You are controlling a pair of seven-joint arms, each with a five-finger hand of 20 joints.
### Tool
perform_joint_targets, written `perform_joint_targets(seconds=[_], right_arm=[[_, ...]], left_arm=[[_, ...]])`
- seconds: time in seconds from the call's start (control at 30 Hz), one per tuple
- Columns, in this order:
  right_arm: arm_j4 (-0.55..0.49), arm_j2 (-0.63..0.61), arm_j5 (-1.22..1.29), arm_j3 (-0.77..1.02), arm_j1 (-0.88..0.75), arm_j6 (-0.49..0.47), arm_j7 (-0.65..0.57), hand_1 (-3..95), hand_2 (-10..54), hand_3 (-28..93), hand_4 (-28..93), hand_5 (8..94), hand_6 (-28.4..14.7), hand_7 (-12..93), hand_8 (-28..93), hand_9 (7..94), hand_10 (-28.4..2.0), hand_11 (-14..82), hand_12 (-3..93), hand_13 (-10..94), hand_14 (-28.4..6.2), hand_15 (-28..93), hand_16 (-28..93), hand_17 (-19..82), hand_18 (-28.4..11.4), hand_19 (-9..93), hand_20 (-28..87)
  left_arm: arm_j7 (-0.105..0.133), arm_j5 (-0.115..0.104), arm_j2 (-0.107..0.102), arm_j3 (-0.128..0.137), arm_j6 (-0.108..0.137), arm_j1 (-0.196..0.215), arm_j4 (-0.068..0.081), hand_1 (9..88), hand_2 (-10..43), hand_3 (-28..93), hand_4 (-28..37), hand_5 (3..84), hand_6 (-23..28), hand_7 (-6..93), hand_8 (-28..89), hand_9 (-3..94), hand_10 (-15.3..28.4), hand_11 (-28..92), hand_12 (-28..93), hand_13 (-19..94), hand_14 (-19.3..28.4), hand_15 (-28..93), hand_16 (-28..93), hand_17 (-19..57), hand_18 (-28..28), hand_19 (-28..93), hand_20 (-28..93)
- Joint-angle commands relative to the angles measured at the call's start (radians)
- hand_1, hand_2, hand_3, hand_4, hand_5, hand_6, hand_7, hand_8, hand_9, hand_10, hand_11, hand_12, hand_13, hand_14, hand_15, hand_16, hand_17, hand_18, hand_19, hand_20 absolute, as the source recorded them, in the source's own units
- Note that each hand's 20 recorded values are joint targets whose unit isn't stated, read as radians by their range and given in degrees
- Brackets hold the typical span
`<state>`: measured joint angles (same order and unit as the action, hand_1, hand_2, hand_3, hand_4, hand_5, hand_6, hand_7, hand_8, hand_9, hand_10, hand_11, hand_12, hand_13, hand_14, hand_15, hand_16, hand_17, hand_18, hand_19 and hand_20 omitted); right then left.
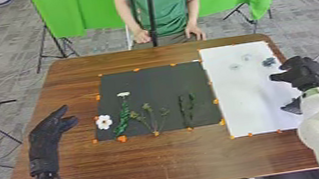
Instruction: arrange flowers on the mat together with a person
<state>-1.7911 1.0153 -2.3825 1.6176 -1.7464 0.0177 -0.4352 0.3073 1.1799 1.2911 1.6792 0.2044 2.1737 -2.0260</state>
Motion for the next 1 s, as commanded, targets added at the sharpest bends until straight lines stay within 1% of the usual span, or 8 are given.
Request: perform_joint_targets(seconds=[0.03,0.07,0.23,0.3,0.4,0.9,0.93,1.0], right_arm=[[-0.010,0.003,-0.003,0.012,-0.015,-0.007,-0.004,32.2,-9.5,69,-19,55.7,-0.4,16,-10,58.7,-17.4,28.1,28.8,60,-16.1,57,24,23,-21.7,57,42],[-0.009,0.004,-0.004,0.011,-0.011,-0.010,-0.002,32.1,-9.5,69,-19,55.7,-0.4,16,-10,58.8,-17.4,28.1,28.7,60,-16.1,57,24,23,-21.6,57,42],[-0.012,0.002,0.001,0.014,-0.013,-0.014,-0.005,32.0,-9.5,69,-19,55.6,-0.4,16,-10,58.8,-17.4,28.0,28.8,60,-16.1,57,24,23,-21.7,57,42],[-0.010,0.002,0.000,0.014,-0.013,-0.013,-0.005,32.0,-9.5,69,-19,55.6,-0.5,16,-10,58.8,-17.4,27.9,28.8,60,-16.1,57,24,23,-21.6,57,42],[-0.008,0.000,0.004,0.013,-0.011,-0.015,-0.006,32.0,-9.5,69,-19,55.5,-0.4,16,-9,58.8,-17.4,27.9,28.7,60,-16.1,57,24,23,-21.6,57,42],[-0.009,0.002,0.013,0.012,-0.007,-0.021,-0.005,31.8,-9.5,69,-19,55.4,-0.7,16,-9,58.8,-17.4,27.7,28.6,60,-16.1,57,24,23,-21.6,57,42],[-0.014,0.002,0.017,0.016,-0.012,-0.022,-0.006,31.6,-9.5,68,-19,55.4,-0.7,16,-9,58.8,-17.4,27.7,28.6,60,-16.1,57,24,23,-21.6,57,42],[-0.016,0.004,0.018,0.018,-0.016,-0.024,-0.006,31.3,-9.5,68,-19,55.4,-0.9,15,-9,58.8,-17.4,27.7,28.5,60,-16.1,57,24,23,-21.7,57,42]], left_arm=[[-0.010,-0.003,0.007,-0.001,-0.006,0.017,-0.003,25.4,-0.9,71,-20.6,52.1,3.0,13.1,-6,56.8,15.6,21,15,50,18.5,23,-2,15.6,13.4,14,22],[-0.008,-0.002,0.008,0.000,-0.005,0.021,-0.005,25.5,-0.9,71,-20.6,52.1,3.0,13.2,-6,56.8,15.6,21,15,50,18.5,23,-2,15.6,13.4,14,22],[-0.012,-0.004,0.007,0.000,-0.008,0.014,-0.002,25.4,-0.9,71,-20.6,52.1,3.0,13.1,-6,56.8,15.5,21,15,50,18.5,23,-2,15.6,13.4,14,22],[-0.013,-0.001,0.007,0.001,-0.008,0.017,-0.003,25.5,-0.9,71,-20.6,52.1,3.0,13.1,-6,56.7,15.6,21,15,50,18.5,23,-2,15.6,13.3,14,22],[-0.016,-0.002,0.008,0.000,-0.005,0.015,-0.003,25.5,-1.0,71,-20.6,52.1,3.0,13.1,-6,56.8,15.6,21,15,50,18.5,23,-2,15.5,13.4,14,22],[-0.012,-0.003,0.009,0.000,-0.003,0.016,-0.003,25.4,-0.9,71,-20.6,52.1,3.1,13.1,-6,56.8,15.5,21,15,50,18.6,23,-2,15.5,13.4,14,22],[-0.012,-0.003,0.008,-0.001,-0.006,0.011,0.000,25.4,-0.8,71,-20.6,52.1,3.1,13.1,-6,56.8,15.5,21,15,50,18.6,23,-2,15.5,13.4,14,22],[-0.014,-0.003,0.008,-0.001,-0.008,0.013,-0.001,25.4,-0.8,71,-20.6,52.1,3.1,13.1,-6,56.8,15.5,21,15,50,18.5,23,-2,15.5,13.3,14,23]])
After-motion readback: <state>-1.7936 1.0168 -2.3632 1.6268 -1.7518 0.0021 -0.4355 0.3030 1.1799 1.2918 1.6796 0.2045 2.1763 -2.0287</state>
